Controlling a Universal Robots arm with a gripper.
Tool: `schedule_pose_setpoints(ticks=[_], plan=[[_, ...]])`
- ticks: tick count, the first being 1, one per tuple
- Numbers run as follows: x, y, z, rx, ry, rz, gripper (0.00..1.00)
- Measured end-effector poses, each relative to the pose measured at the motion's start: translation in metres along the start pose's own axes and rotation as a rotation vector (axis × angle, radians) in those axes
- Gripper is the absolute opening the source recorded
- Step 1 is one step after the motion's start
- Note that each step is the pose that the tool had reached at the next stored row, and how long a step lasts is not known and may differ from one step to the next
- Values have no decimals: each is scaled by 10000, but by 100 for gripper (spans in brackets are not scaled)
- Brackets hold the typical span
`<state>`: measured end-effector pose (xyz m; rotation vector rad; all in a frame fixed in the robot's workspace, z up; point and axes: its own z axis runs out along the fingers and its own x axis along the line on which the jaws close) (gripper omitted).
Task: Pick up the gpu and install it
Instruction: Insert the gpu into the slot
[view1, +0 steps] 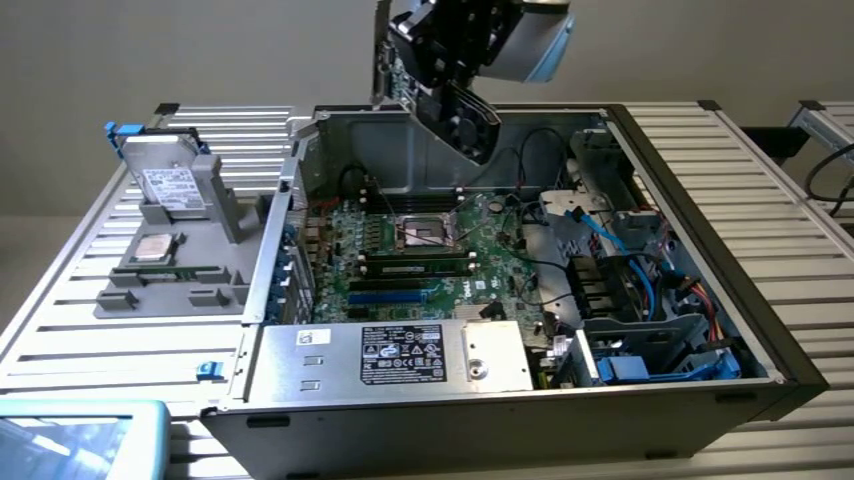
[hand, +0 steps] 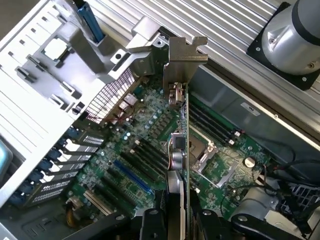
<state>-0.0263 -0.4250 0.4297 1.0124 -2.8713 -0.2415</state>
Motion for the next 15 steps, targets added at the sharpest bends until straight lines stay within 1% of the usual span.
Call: schedule_pose_setpoints(ticks=[3,6,10,15], plan=[[0,0,0,31,80,-539,28],[-1,-1,-1,77,142,-1078,28],[0,0,0,154,206,-1804,28],[0,0,0,267,270,-2720,28]])
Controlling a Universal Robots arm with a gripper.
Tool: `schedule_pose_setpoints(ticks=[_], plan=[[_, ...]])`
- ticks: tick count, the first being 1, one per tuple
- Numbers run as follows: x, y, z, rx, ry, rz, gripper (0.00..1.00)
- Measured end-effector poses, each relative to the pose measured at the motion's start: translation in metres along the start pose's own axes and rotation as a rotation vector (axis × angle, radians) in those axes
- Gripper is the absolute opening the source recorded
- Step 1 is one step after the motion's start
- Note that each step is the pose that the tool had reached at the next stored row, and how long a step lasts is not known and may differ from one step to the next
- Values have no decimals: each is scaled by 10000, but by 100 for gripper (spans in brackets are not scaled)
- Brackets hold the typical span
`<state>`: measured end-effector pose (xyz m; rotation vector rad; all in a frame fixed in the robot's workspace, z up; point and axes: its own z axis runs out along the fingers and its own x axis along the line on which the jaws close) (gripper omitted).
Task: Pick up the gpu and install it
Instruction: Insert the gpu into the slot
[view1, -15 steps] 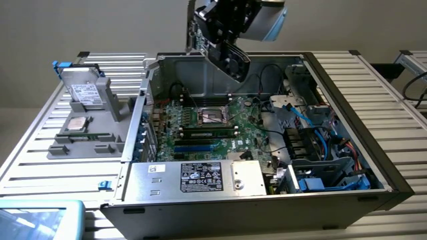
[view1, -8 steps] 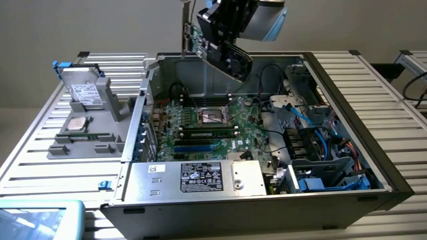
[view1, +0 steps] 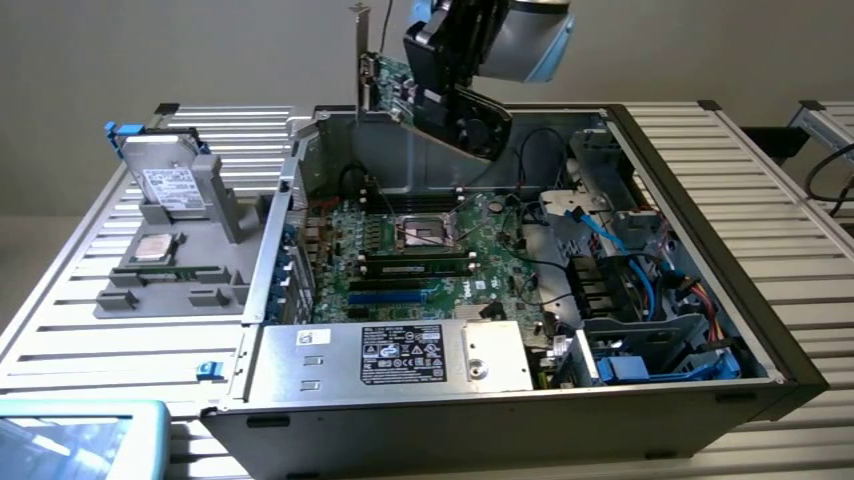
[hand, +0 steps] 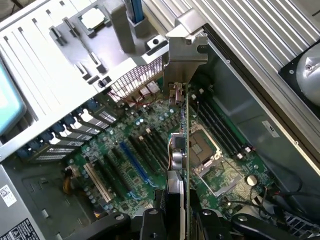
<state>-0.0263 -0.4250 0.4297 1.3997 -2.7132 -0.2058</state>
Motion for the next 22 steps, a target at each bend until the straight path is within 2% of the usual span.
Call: schedule_pose_setpoints(ticks=[7,17,20,22], plan=[[0,0,0,169,90,-1268,28],[0,0,2,508,156,-3073,28],[0,0,2,639,155,-3553,28],[0,-1,5,763,132,-3827,28]])
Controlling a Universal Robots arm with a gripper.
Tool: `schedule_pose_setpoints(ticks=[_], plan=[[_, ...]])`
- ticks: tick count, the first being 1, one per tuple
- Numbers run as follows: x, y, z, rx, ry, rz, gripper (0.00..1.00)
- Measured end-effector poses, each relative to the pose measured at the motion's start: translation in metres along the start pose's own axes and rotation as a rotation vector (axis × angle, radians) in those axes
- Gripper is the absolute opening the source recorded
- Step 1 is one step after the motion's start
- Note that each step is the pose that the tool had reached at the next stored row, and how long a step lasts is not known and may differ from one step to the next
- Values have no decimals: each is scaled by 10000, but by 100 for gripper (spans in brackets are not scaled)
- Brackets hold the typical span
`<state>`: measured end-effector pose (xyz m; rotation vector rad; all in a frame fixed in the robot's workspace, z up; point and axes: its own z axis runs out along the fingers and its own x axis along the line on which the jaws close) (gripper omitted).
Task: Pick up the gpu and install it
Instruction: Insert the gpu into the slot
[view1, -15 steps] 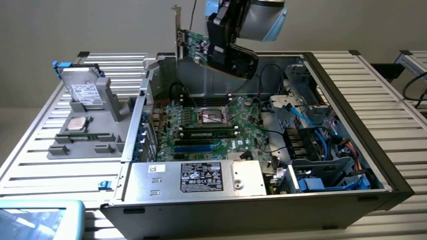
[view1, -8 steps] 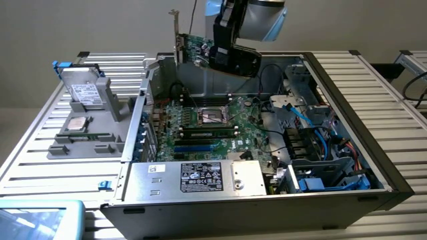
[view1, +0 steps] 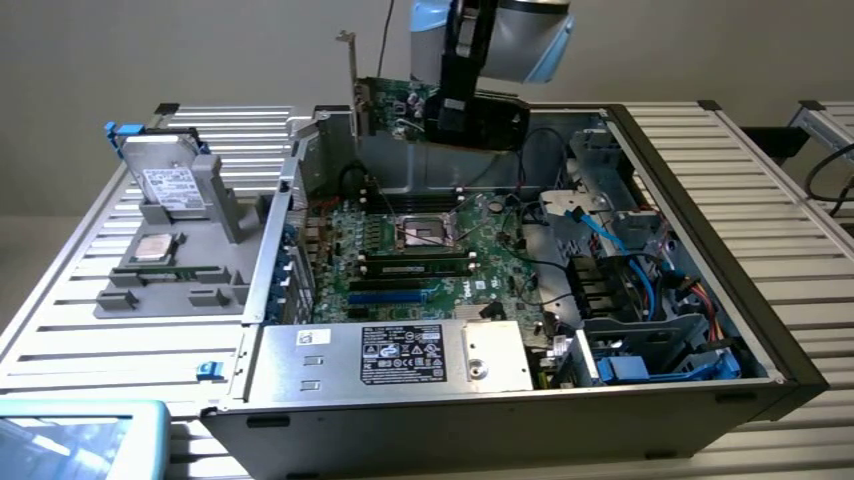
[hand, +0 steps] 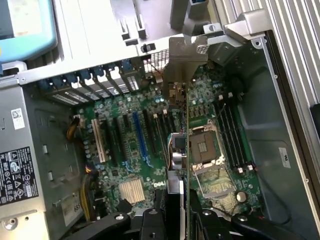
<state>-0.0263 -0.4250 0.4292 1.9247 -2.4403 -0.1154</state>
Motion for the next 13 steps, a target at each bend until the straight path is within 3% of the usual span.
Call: schedule_pose_setpoints(ticks=[3,5,13], plan=[[0,0,8,213,-8,-391,28],[0,-1,13,293,14,-667,28],[3,6,43,302,55,-1010,28]])
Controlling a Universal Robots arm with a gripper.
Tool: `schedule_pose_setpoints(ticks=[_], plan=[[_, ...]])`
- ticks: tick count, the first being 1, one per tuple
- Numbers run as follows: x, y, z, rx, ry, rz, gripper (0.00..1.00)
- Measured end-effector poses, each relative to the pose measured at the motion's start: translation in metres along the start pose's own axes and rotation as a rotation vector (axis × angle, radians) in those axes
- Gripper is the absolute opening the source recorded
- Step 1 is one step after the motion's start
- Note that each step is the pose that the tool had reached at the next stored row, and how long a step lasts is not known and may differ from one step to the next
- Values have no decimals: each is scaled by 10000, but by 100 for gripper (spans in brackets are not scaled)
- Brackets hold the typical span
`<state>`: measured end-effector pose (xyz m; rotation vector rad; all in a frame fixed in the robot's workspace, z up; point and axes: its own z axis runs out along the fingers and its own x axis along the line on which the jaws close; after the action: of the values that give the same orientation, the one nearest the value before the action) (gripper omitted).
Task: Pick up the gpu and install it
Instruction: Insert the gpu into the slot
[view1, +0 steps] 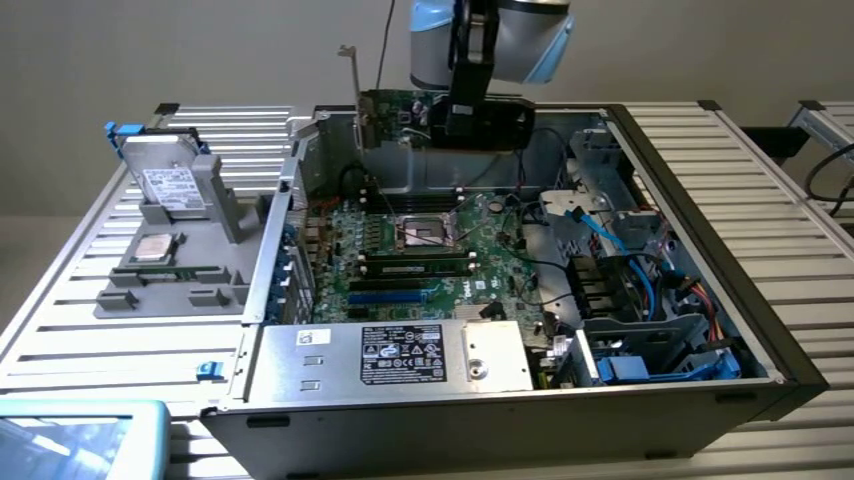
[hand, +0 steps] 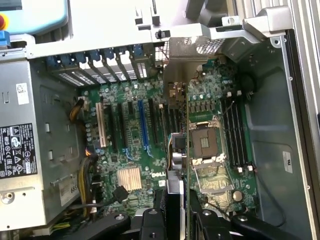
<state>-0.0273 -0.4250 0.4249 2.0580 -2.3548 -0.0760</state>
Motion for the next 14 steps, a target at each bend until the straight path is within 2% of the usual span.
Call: schedule_pose_setpoints(ticks=[8,12,14], plan=[[7,22,115,-18,37,-840,28],[13,55,179,-26,55,-1164,28],[19,99,204,-27,78,-1257,28]])
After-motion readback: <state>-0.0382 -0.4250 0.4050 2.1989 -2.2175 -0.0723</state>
